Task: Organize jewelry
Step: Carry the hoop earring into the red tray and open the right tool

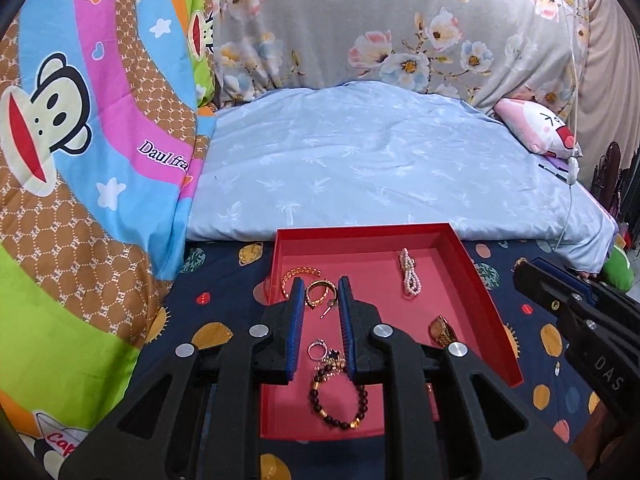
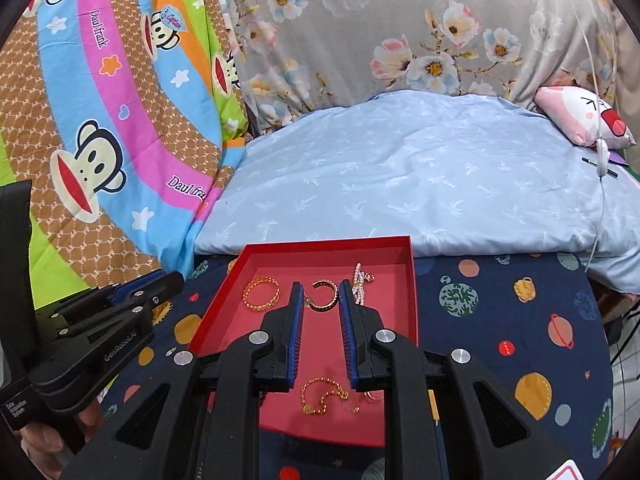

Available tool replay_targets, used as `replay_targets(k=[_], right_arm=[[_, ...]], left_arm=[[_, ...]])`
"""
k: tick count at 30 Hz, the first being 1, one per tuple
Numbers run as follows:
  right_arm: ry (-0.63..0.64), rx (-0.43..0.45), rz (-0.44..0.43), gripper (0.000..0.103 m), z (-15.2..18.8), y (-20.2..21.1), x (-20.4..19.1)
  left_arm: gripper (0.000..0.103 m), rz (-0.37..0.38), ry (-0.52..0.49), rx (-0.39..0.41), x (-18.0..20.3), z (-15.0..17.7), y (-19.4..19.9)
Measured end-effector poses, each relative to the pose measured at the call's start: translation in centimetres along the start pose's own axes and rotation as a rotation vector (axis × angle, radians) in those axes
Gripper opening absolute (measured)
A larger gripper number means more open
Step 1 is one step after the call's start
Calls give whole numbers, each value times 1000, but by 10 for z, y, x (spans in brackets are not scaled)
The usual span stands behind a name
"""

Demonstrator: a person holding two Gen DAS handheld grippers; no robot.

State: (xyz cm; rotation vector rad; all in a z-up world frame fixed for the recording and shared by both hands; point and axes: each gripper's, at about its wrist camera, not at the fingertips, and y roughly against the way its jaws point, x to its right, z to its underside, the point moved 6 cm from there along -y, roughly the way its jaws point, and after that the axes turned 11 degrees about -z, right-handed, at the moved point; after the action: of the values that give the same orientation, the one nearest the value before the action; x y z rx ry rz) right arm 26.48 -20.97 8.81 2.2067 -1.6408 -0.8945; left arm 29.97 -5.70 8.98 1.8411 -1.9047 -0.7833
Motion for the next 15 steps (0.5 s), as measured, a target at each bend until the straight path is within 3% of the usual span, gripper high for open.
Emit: replay_targets(k=[15], right_arm=[[5,-86,24,17,1,-63,14]], left_arm=[[16,-47,-10,-58,2,-6,-60]])
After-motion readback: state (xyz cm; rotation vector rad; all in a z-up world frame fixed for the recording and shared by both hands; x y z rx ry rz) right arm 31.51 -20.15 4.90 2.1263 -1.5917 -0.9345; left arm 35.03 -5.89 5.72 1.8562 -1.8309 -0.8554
